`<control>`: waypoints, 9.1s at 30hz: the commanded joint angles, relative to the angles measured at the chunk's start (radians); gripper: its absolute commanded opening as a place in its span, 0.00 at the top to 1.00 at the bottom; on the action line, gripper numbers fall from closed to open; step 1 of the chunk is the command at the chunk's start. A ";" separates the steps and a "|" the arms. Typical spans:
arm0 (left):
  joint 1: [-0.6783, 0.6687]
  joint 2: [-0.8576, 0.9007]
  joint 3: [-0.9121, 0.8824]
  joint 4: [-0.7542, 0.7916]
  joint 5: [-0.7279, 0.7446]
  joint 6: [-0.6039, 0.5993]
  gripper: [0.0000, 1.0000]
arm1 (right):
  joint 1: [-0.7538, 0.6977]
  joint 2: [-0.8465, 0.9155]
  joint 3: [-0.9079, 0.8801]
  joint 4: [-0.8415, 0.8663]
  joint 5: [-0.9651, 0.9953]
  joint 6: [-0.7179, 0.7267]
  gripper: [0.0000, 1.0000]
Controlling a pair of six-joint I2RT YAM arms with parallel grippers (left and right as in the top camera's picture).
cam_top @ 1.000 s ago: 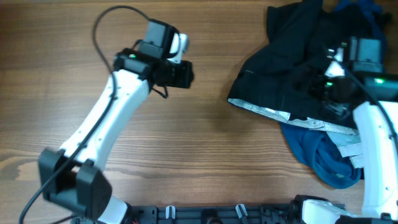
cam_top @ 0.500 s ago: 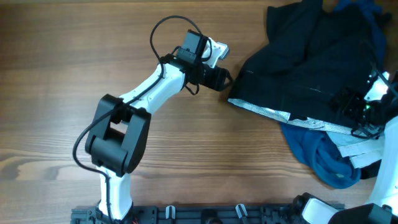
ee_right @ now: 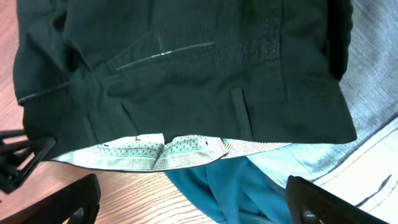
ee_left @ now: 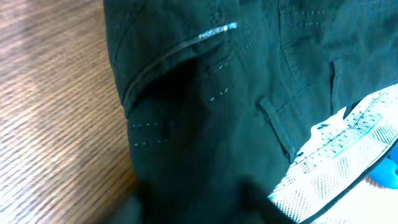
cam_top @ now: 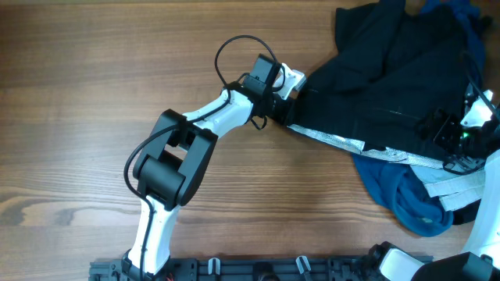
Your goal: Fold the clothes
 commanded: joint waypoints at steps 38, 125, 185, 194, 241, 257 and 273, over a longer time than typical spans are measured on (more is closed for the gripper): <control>0.283 -0.587 0.006 -0.273 -0.067 -0.130 0.96 | -0.096 0.119 0.253 -0.010 -0.409 -0.179 0.96; 0.257 -0.116 0.254 -0.105 -0.617 0.428 0.00 | 0.655 0.671 0.761 -0.003 0.006 0.084 0.00; 0.423 -0.165 0.586 -0.912 -0.661 -0.047 0.00 | 0.664 0.670 0.758 -0.296 0.006 0.018 0.05; 0.465 -0.184 0.573 -1.119 -0.552 -0.130 0.02 | 0.693 0.670 0.391 -0.059 0.135 0.035 0.21; 0.487 0.187 0.573 -0.358 -0.599 0.196 0.06 | 0.716 0.352 0.177 0.051 -0.028 0.086 0.15; 0.501 0.287 0.573 -0.427 -0.739 -0.015 0.96 | 0.723 0.352 0.177 0.093 -0.031 0.114 0.21; 0.889 0.163 0.573 -1.018 -0.451 -0.320 0.96 | 0.953 0.354 0.177 0.187 -0.064 0.197 0.24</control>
